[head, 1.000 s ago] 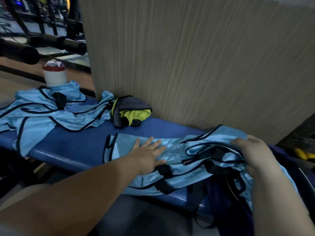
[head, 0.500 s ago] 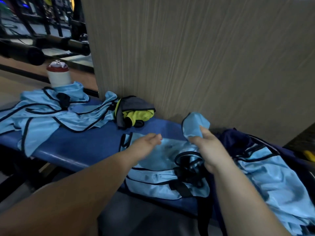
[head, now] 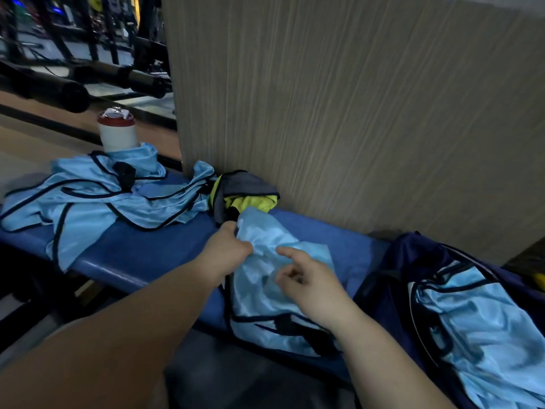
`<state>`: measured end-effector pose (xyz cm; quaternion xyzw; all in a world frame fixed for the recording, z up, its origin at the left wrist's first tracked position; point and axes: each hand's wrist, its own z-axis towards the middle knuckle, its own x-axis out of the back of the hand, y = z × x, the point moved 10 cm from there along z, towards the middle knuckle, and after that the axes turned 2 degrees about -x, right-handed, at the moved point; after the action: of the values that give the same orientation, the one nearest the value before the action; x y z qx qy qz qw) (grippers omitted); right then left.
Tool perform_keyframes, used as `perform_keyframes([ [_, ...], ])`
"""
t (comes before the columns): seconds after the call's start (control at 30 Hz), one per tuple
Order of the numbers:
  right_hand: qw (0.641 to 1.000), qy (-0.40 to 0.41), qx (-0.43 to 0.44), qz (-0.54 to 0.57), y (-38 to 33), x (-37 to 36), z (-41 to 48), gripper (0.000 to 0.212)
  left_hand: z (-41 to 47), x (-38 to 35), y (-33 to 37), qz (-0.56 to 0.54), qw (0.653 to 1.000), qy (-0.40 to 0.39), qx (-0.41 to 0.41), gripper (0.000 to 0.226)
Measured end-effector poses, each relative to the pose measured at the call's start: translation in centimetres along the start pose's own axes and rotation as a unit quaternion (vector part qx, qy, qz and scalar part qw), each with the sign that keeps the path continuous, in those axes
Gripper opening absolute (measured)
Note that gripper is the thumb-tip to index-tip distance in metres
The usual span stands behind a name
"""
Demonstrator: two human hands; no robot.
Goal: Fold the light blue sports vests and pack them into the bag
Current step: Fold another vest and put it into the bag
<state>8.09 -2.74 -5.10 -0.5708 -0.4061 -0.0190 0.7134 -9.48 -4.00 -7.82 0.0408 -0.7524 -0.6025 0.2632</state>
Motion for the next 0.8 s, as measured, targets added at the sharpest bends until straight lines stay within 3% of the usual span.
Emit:
perform_keyframes([
  [0.07, 0.985, 0.096, 0.035, -0.136, -0.6, 2.3, -0.3, 0.036, 0.0, 0.1, -0.4, 0.033, 0.999, -0.025, -0.011, 0.047],
  [0.13, 0.96, 0.115, 0.04, -0.251, -0.4, 2.7, -0.4, 0.042, -0.6, -0.1, -0.8, 0.119, 0.992, -0.042, -0.024, 0.073],
  [0.2, 0.949, 0.032, -0.002, -0.313, 1.5, 0.8, -0.2, 0.061, -1.3, 0.2, -0.6, 0.266, 0.962, -0.001, -0.062, 0.089],
  [0.27, 0.933, -0.065, -0.054, -0.35, 4.1, -1.4, -0.2, 0.071, -2.0, -0.4, 0.9, 0.362, 0.919, 0.045, -0.15, 0.086],
  [0.37, 0.918, -0.123, -0.104, -0.362, 6.5, -2.8, -0.4, 0.072, -2.2, -4.2, 0.3, 0.435, 0.875, -0.05, -0.208, 0.06],
  [0.47, 0.918, -0.13, -0.118, -0.355, 7.3, -2.8, -0.4, 0.074, -1.7, -6.3, -3.1, 0.486, 0.847, -0.155, -0.15, 0.059],
  [0.7, 0.94, -0.121, -0.128, -0.292, 7.5, -1.5, -0.8, 0.075, -1.2, -6.2, -3.3, 0.498, 0.839, -0.161, -0.15, 0.064],
  [0.8, 0.953, -0.085, -0.125, -0.264, 7.6, -0.4, -0.4, 0.064, -0.9, -5.0, -2.6, 0.466, 0.866, -0.115, -0.142, 0.071],
])
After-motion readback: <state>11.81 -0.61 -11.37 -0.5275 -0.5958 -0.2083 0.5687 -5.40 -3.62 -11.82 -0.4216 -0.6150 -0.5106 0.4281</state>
